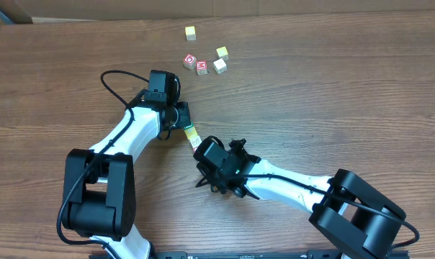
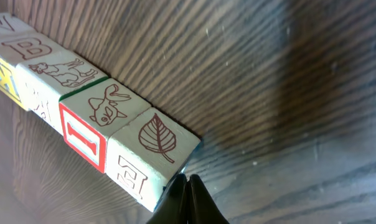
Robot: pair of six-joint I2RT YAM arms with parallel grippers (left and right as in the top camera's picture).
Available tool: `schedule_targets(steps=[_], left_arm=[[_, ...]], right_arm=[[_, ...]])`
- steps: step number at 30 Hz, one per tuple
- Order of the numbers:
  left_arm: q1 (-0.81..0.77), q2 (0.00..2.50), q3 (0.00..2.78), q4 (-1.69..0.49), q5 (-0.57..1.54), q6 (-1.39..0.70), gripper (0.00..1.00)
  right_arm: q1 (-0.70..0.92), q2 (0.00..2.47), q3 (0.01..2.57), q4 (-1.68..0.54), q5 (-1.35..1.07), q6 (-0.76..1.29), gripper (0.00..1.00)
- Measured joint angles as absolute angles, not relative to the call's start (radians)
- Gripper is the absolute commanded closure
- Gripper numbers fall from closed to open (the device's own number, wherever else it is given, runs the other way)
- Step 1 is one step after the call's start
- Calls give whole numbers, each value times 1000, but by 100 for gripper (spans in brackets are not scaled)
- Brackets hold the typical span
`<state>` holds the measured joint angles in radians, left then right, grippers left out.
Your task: Flip 5 blocks
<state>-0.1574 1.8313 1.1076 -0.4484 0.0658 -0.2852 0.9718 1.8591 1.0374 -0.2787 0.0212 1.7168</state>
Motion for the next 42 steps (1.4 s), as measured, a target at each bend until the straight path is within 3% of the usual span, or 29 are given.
schedule_targets(steps=[42], left_arm=[[-171,1831,1107,-429,94,-285,96]], right_arm=[[1056,1869,1038,-226,120,1803,93]])
